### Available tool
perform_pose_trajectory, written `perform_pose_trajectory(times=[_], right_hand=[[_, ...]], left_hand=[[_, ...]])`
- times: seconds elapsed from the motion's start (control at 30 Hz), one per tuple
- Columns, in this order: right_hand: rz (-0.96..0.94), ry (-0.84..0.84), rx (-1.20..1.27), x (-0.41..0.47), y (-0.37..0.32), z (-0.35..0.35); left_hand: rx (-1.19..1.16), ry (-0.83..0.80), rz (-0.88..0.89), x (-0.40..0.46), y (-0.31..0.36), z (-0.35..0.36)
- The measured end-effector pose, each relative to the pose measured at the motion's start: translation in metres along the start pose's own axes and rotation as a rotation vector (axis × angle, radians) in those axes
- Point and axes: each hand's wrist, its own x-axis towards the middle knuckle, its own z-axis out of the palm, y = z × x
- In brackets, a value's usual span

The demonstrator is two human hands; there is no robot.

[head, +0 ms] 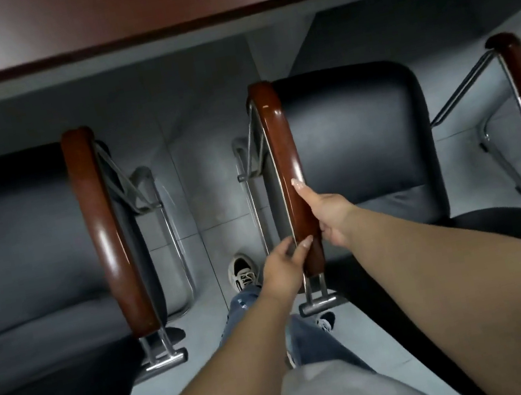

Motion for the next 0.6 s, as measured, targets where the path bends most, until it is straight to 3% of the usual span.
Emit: perform_pose_trajectory(times=[0.37, 0.6], right_hand=[[-0.086, -0.019, -0.026, -0.005, -0.002, 0.033], [-0.108, -0.065, -0.069, -0.013, 0.020, 0.033]], left_hand=[[-0.104, -0.086, -0.050, 0.001, 0.012, -0.036], [-0.042, -0.055, -0.058, -0.017, -0.006, -0.037]])
